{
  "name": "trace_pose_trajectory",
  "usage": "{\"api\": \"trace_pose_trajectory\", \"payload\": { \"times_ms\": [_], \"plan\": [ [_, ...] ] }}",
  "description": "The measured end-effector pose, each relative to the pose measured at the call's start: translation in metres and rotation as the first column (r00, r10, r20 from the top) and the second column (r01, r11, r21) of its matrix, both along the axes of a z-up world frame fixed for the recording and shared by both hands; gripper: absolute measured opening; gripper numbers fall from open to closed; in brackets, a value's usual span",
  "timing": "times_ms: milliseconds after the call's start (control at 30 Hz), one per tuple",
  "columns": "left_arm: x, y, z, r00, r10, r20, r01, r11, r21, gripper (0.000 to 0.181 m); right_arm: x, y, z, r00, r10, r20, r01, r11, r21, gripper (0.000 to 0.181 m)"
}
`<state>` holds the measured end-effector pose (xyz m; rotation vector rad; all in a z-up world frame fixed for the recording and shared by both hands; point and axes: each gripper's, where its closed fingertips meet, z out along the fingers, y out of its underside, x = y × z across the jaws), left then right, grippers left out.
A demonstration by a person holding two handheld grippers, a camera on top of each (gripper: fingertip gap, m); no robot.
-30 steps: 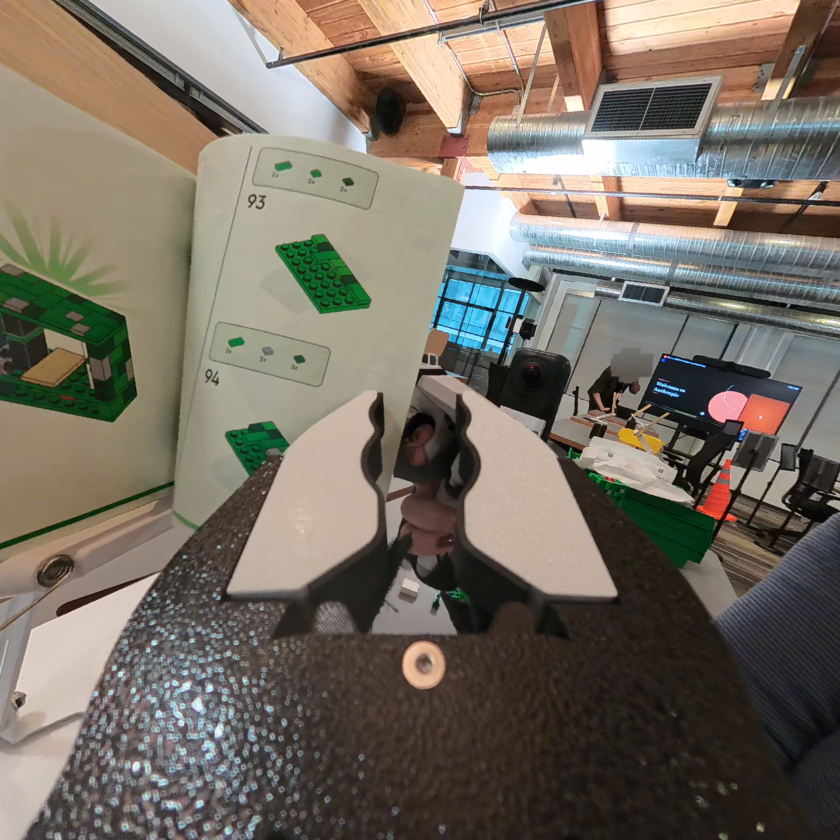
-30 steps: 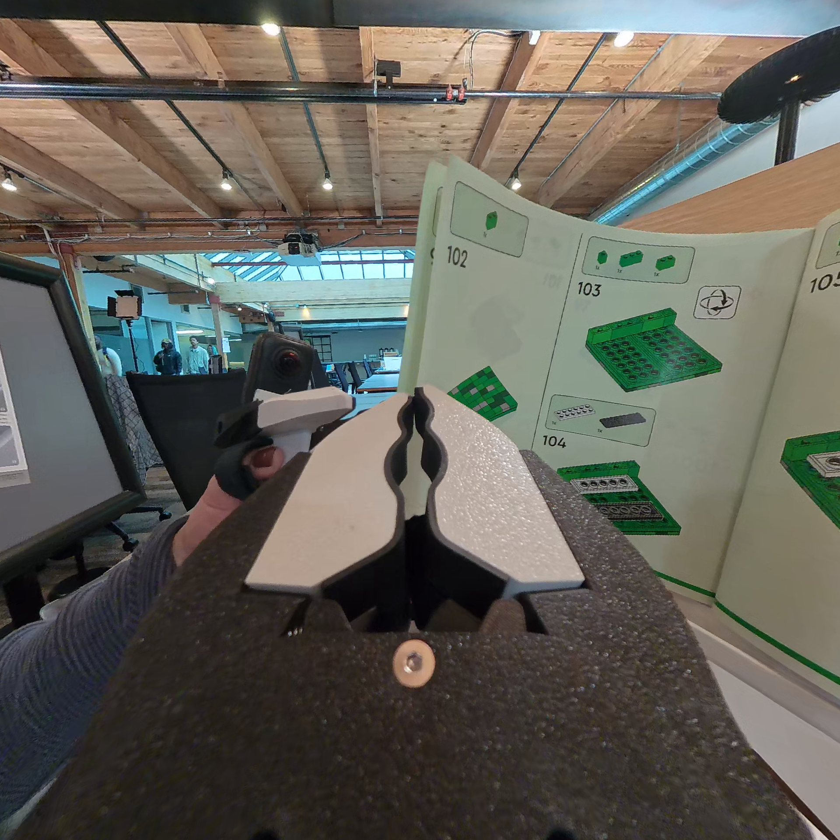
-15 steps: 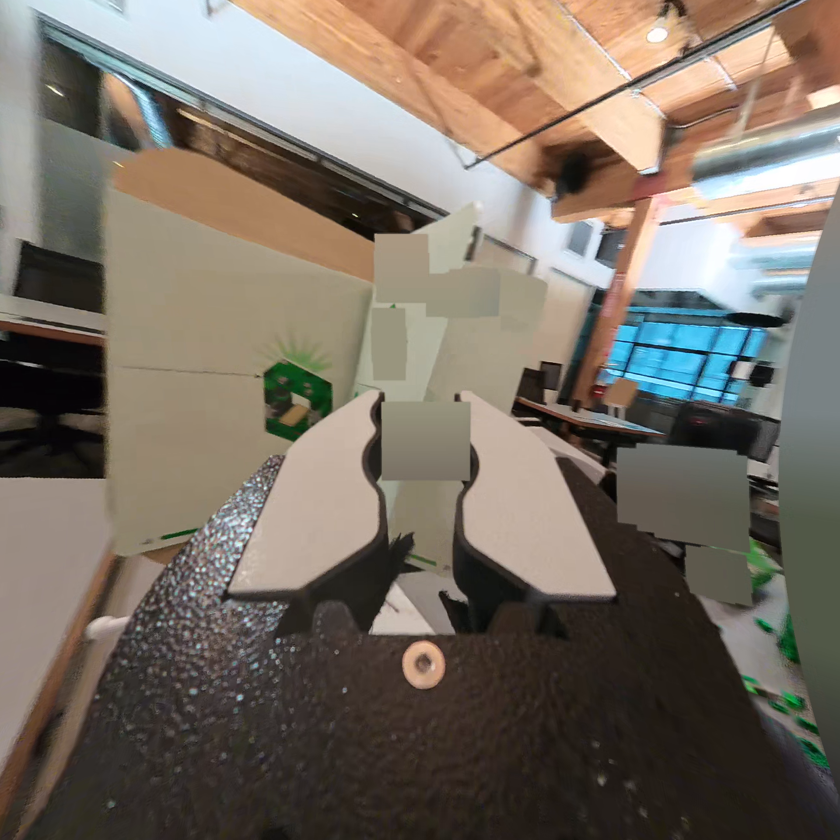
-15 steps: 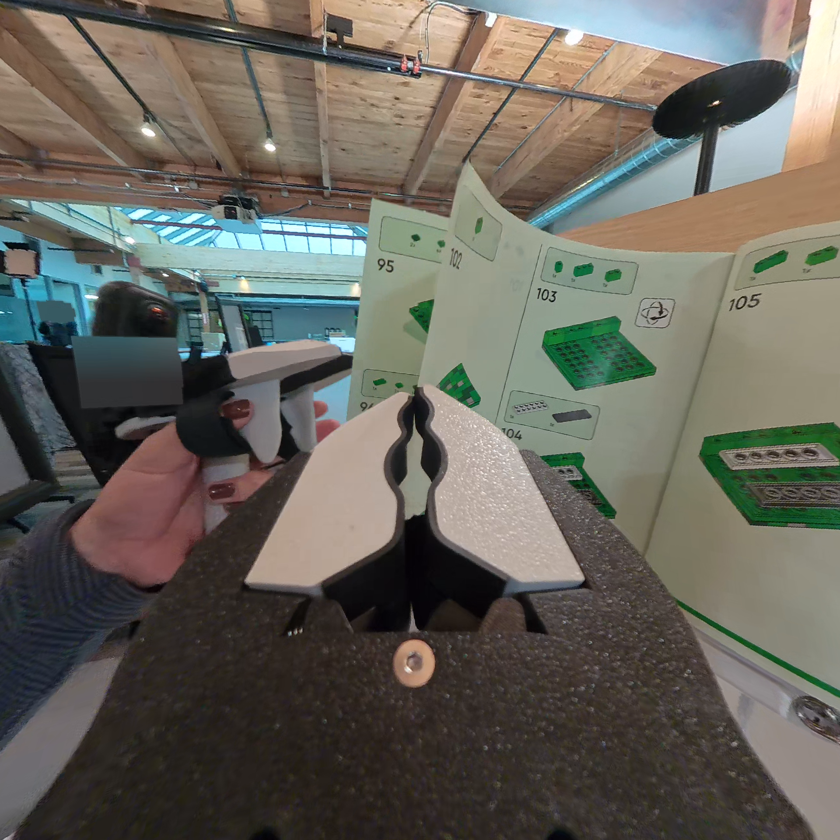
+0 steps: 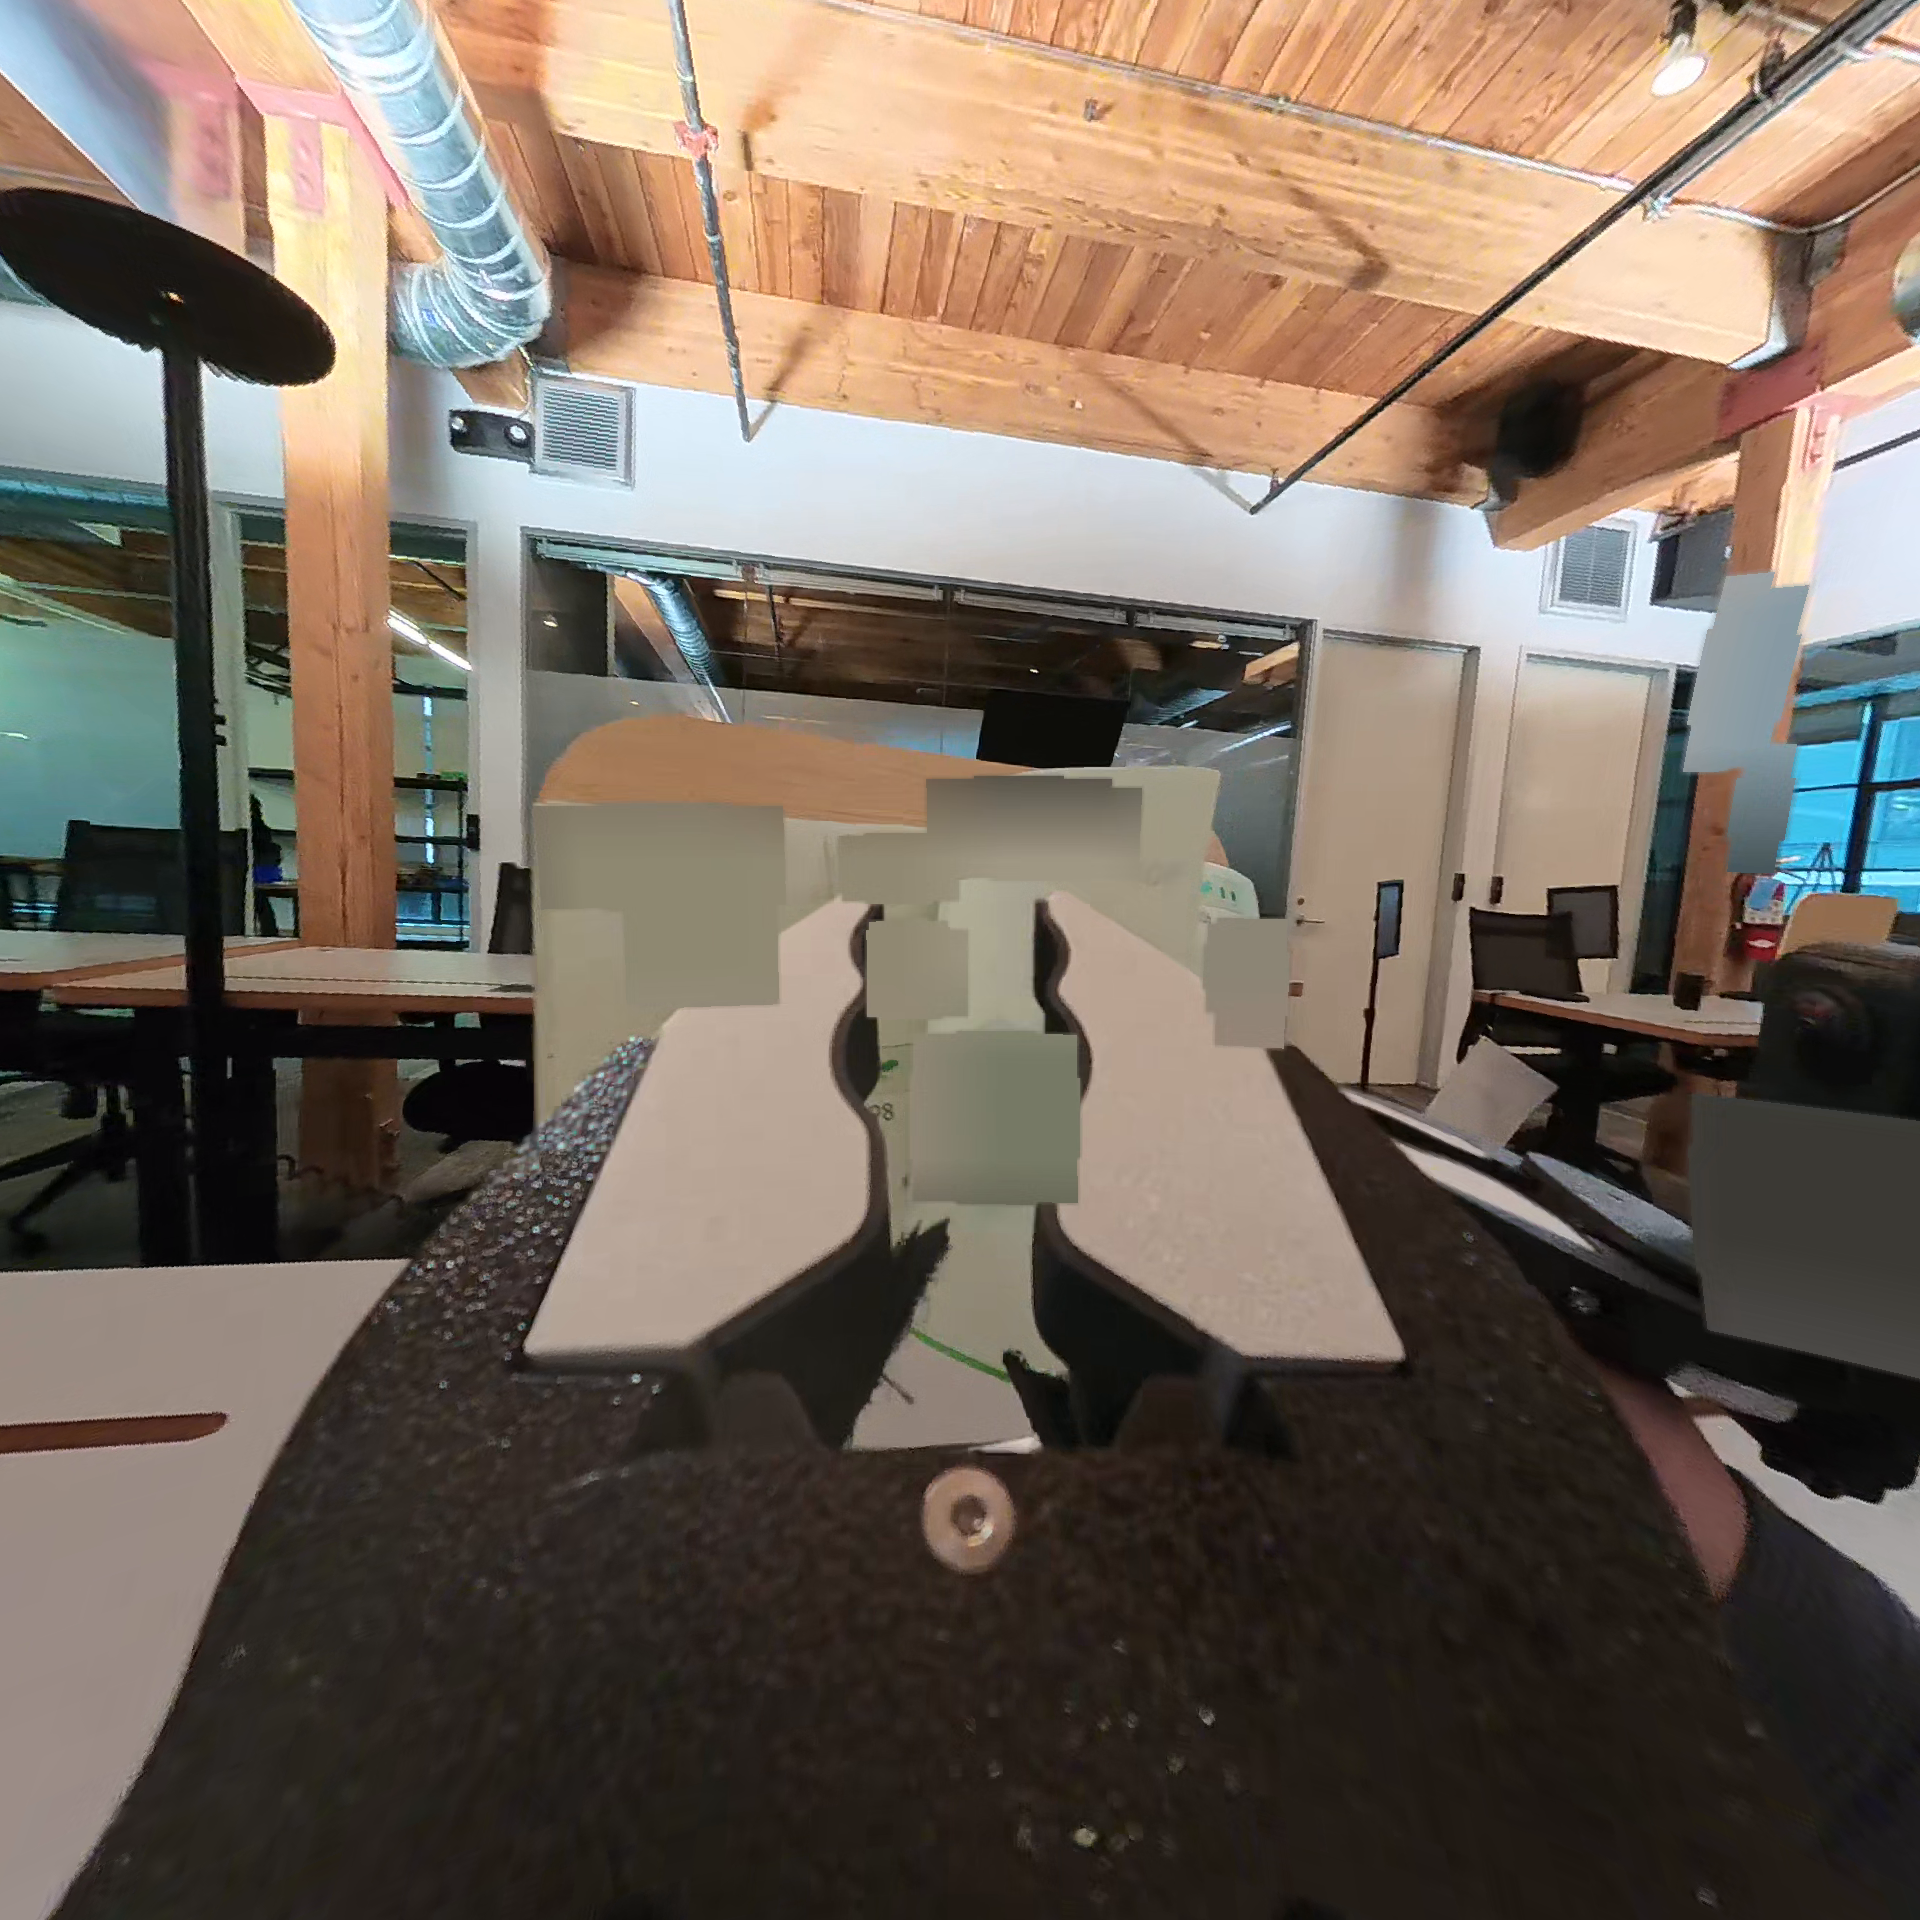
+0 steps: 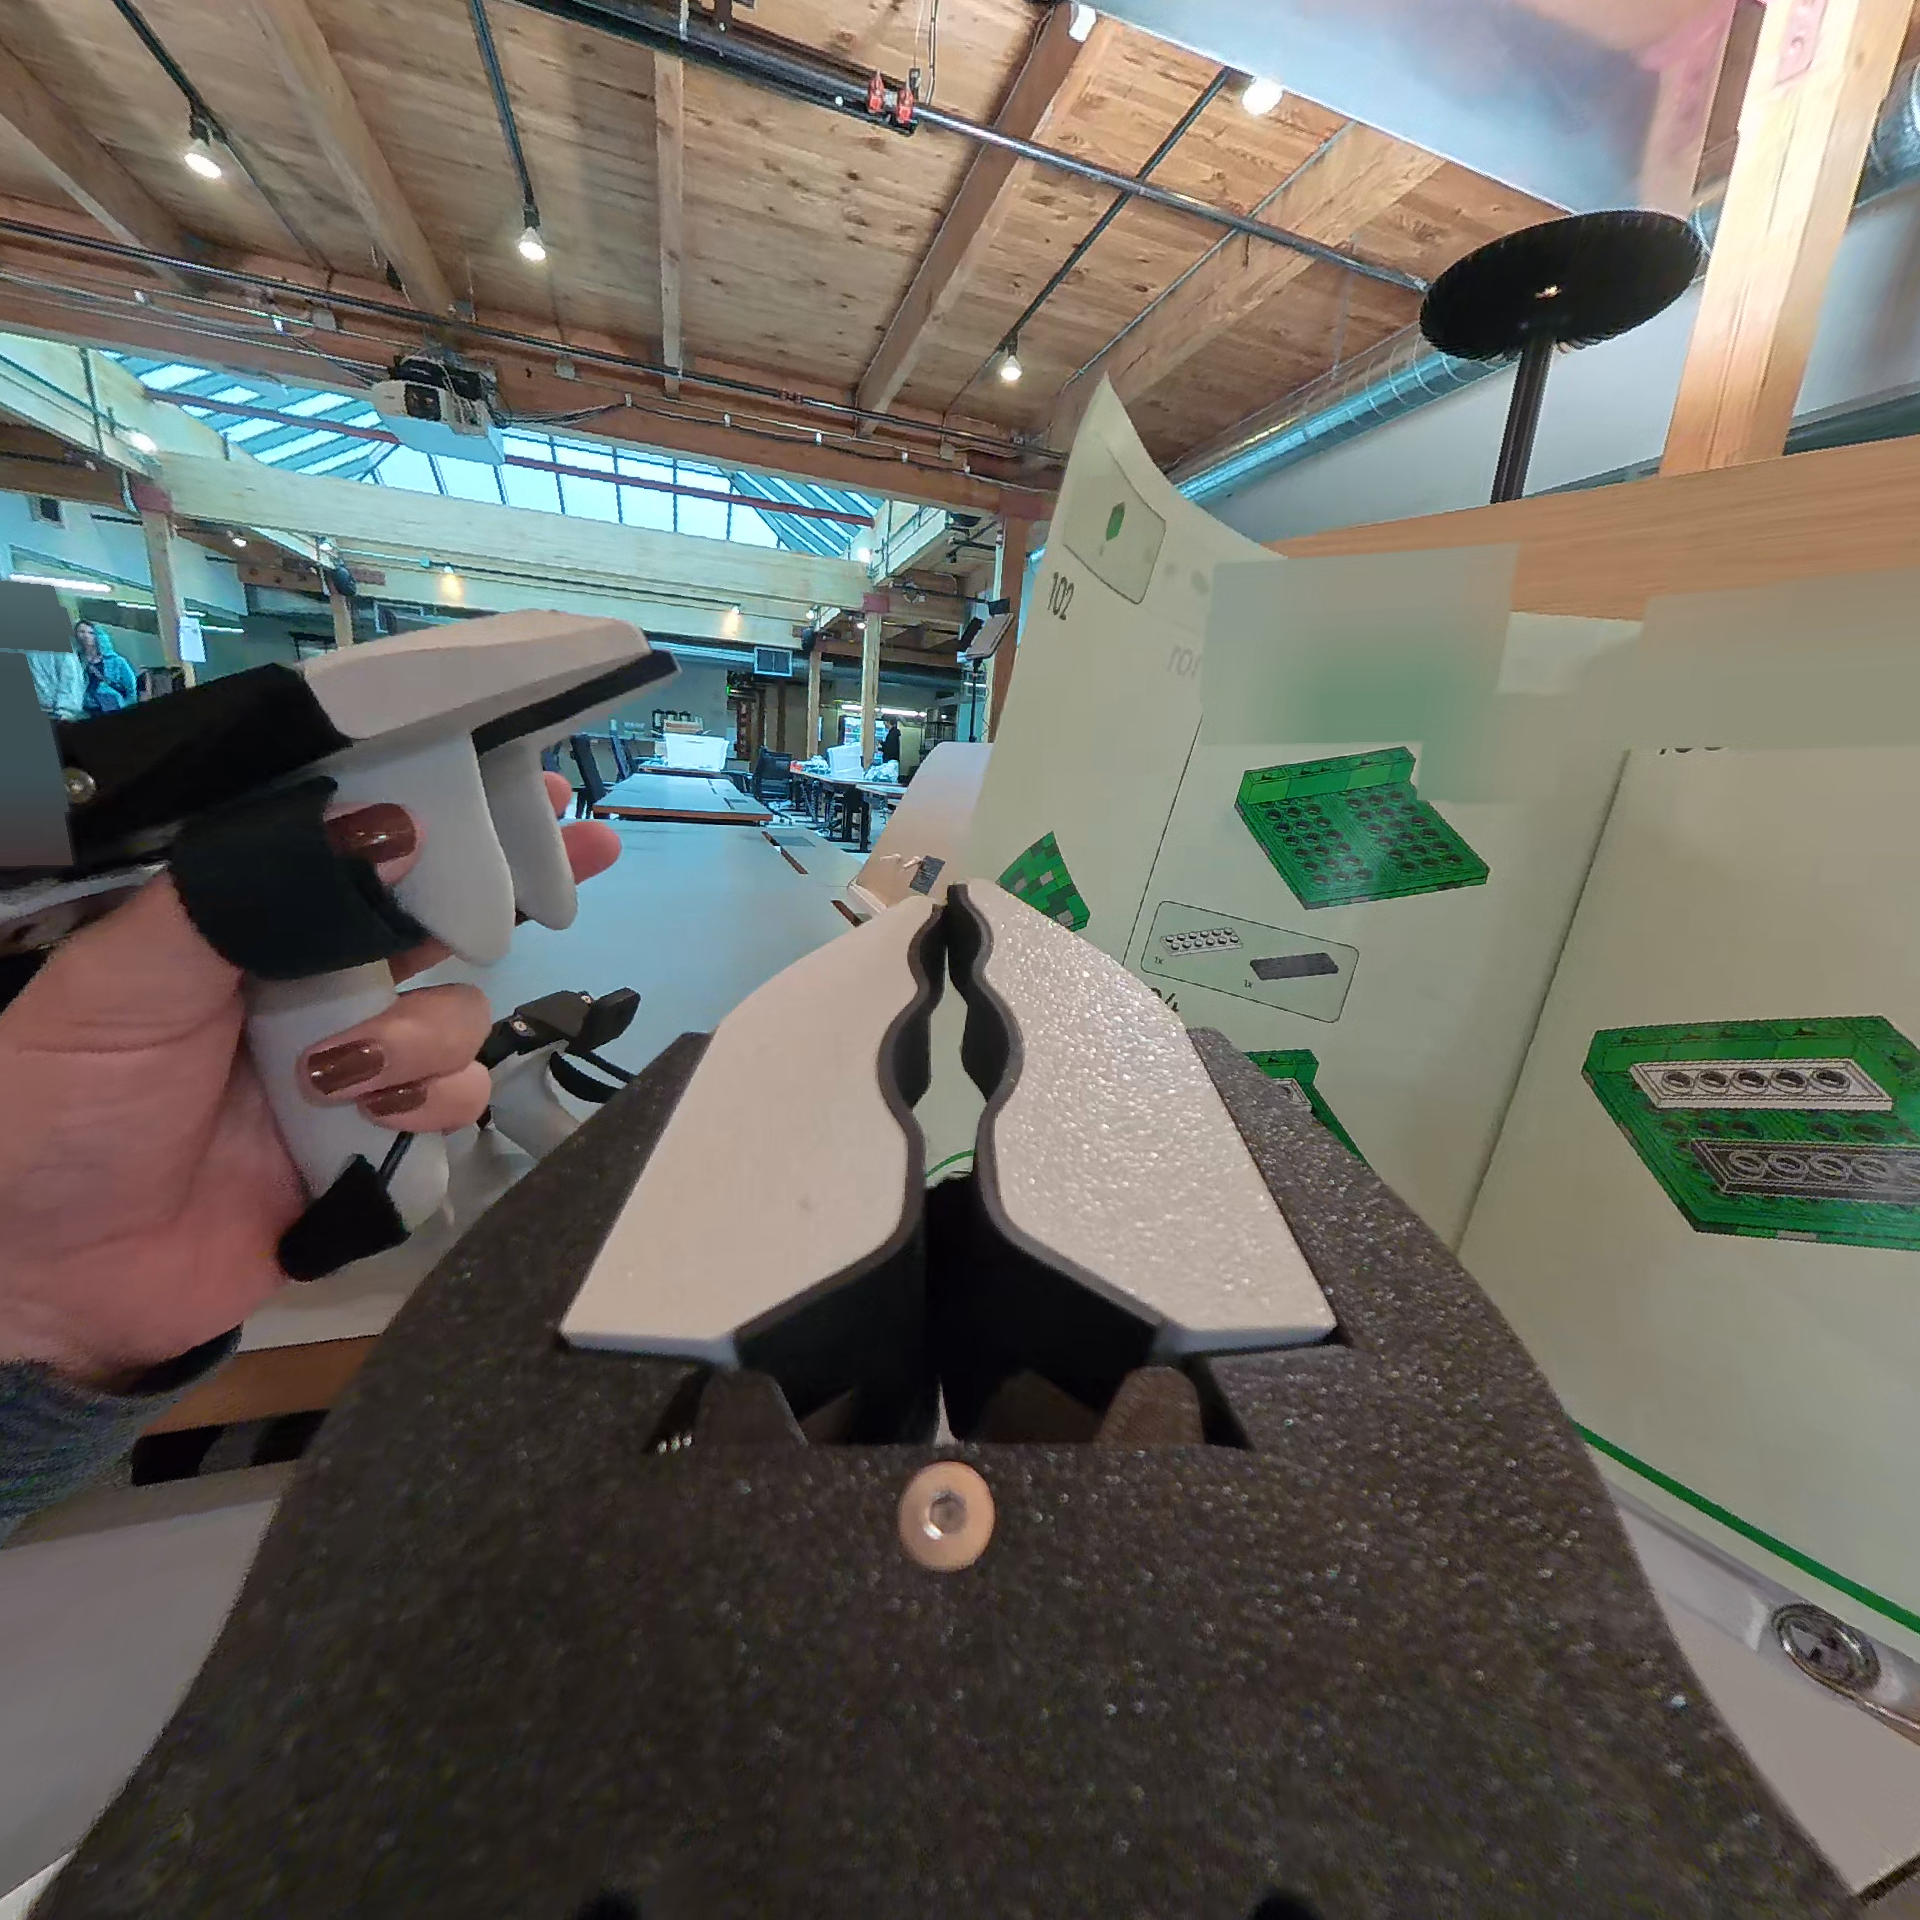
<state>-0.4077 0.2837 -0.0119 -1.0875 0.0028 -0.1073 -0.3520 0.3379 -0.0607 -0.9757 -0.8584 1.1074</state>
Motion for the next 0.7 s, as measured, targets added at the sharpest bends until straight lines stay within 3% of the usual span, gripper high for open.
{"api": "trace_pose_trajectory", "payload": {
  "times_ms": [400,567,700],
  "plan": [
    [0.033,0.024,-0.02,0.991,-0.134,-0.011,0.132,0.984,-0.116,0.028,-0.004,0.0,-0.003,0.999,-0.018,0.033,0.017,0.999,0.035,0.0],
    [0.03,0.028,-0.024,0.987,-0.158,0.012,0.158,0.978,-0.14,0.028,0.016,0.02,-0.002,0.99,-0.132,0.055,0.128,0.989,0.071,0.0],
    [0.025,0.033,-0.03,0.987,-0.16,0.023,0.162,0.972,-0.171,0.028,0.047,0.05,-0.002,0.953,-0.291,0.082,0.283,0.954,0.094,0.0]
  ]
}}
